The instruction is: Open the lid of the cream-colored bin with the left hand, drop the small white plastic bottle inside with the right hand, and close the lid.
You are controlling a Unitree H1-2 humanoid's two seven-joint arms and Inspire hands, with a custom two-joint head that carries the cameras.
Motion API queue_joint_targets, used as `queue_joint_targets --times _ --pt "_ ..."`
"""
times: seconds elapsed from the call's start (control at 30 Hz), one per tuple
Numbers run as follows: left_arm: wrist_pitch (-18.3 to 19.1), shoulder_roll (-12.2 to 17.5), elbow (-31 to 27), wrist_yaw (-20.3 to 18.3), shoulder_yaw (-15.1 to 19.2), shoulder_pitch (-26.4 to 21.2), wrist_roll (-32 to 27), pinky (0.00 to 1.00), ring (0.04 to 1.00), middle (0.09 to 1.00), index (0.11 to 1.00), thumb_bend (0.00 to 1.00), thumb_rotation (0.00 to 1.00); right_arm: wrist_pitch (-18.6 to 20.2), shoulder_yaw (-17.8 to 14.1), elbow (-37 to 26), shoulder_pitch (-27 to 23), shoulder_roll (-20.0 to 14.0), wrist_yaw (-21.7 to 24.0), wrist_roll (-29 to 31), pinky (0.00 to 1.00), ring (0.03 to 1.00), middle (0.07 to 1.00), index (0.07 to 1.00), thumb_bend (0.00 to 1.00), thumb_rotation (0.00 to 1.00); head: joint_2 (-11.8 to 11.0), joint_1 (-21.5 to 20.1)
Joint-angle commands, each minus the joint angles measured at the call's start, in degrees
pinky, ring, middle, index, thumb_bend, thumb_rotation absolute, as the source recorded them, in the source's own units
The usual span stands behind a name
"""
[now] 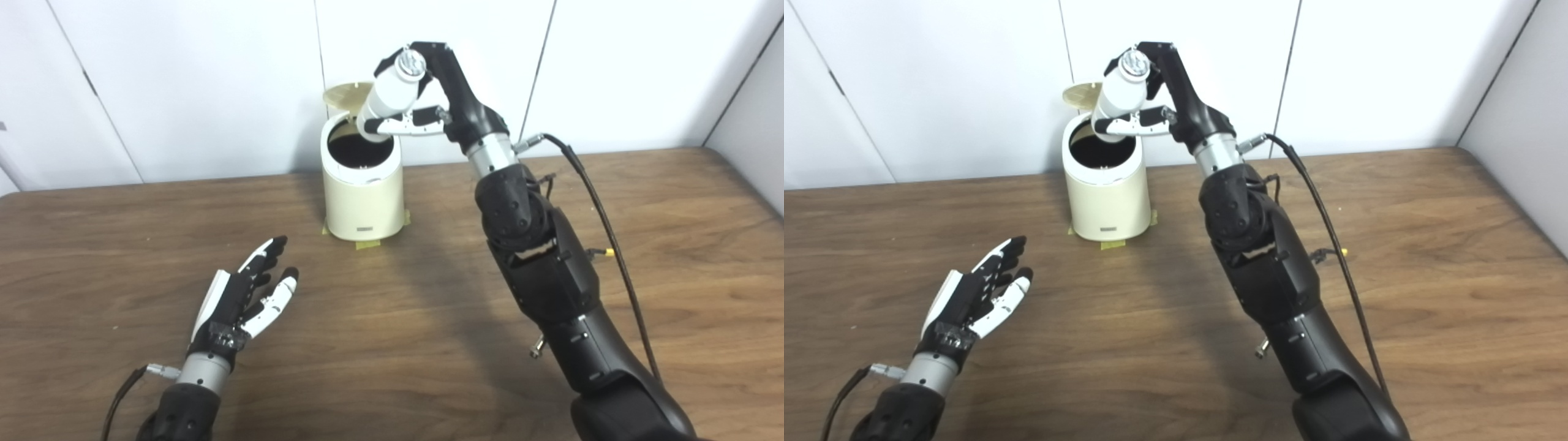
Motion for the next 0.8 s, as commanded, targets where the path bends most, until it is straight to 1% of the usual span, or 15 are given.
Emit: queue_joint_targets --times 0.0,0.17,0.3,0.47,0.63,0.77 --pt "-2.1 -0.3 -0.7 1.1 -0.1 -1.3 0.2 0.92 0.94 0.942 0.95 0.28 0.52 -2.2 -0.8 0.2 -3.9 0.4 -2.2 -0.5 0.38 0.429 0.498 0.486 0.52 0.0 0.0 0.1" --pt "-2.1 -1.0 -0.8 1.1 -0.1 -1.1 0.2 0.92 0.936 0.936 0.948 0.28 0.52 -3.1 -1.5 3.4 -5.1 1.5 -4.0 0.2 0.39 0.438 0.498 0.478 0.52 0.0 -0.1 0.8" --pt "-2.1 -1.4 -1.1 1.2 -0.3 -1.0 0.6 0.92 0.935 0.933 0.947 0.29 0.54 -5.3 -1.9 6.3 -5.4 2.0 -5.5 1.2 0.4 0.434 0.496 0.486 0.52 0.0 0.0 1.3" --pt "-1.9 -1.7 -1.2 1.4 -0.3 -1.0 0.8 0.92 0.935 0.931 0.944 0.29 0.56 -6.3 -1.9 9.0 -5.5 2.8 -6.6 2.0 0.4 0.436 0.499 0.482 0.52 0.0 0.0 1.7" --pt "-1.3 -1.8 -1.9 1.3 -0.2 -0.9 1.2 0.93 0.938 0.931 0.944 0.29 0.56 -9.6 -2.1 13.8 -6.0 4.1 -10.9 1.8 0.4 0.433 0.508 0.475 0.52 0.0 0.2 1.9" --pt "-1.4 -1.8 -1.9 1.3 0.0 -0.9 1.2 0.92 0.936 0.93 0.946 0.29 0.57 -10.7 -1.8 16.0 -6.2 4.6 -13.1 1.3 0.4 0.433 0.51 0.474 0.52 0.0 0.4 1.9"
